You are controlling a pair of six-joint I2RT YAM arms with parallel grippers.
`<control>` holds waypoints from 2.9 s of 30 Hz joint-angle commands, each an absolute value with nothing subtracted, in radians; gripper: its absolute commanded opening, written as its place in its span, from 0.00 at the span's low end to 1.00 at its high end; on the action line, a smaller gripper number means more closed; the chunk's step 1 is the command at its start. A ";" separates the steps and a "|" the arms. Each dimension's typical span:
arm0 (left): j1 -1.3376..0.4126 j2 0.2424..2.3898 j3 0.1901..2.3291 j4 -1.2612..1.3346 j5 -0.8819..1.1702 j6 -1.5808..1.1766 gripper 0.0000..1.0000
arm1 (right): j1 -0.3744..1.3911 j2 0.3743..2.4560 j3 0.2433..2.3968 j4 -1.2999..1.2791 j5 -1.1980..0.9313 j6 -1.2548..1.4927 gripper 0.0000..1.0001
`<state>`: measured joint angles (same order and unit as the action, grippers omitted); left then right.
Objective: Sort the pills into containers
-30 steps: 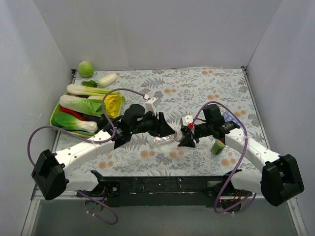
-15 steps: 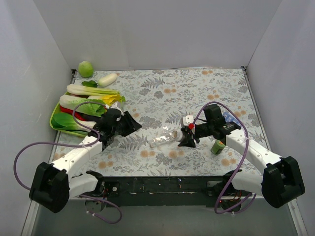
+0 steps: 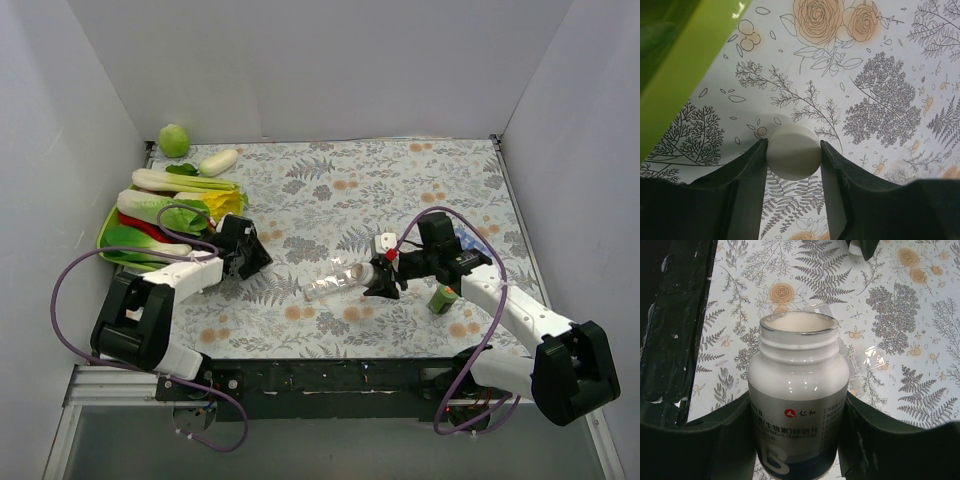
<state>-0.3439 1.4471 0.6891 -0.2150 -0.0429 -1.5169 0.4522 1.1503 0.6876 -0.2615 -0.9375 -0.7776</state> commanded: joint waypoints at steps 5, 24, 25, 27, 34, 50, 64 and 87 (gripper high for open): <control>-0.328 1.477 0.715 -0.247 -0.072 -1.509 0.55 | 0.442 1.121 0.680 -0.219 -0.957 -0.759 0.05; -0.328 1.250 0.743 -0.177 0.366 -1.370 0.77 | 0.391 1.108 0.673 -0.166 -0.996 -0.686 0.05; -0.328 1.237 0.742 -0.167 0.443 -1.335 0.80 | 0.390 1.106 0.673 -0.152 -0.997 -0.675 0.06; -0.328 1.195 0.739 -0.144 0.510 -1.298 0.84 | 0.376 1.103 0.673 -0.135 -1.006 -0.641 0.06; -0.328 1.069 0.712 -0.072 0.664 -1.200 0.91 | 0.348 1.108 0.719 -0.106 -1.020 -0.566 0.06; -0.328 0.913 0.713 0.043 0.802 -1.287 0.97 | 0.275 1.163 0.936 -0.028 -1.155 -0.296 0.06; -0.619 1.150 0.942 0.141 0.487 -1.549 0.98 | 0.288 1.160 0.839 -0.043 -1.066 -0.351 0.07; -0.834 1.474 1.253 -0.136 0.181 -1.462 0.97 | 0.295 1.172 0.821 -0.051 -1.035 -0.383 0.08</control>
<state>-0.8150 1.4609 1.1976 -0.1062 0.2310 -1.4696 0.2901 1.1732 0.8200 -0.0742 -1.0317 -0.3710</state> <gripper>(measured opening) 0.981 0.600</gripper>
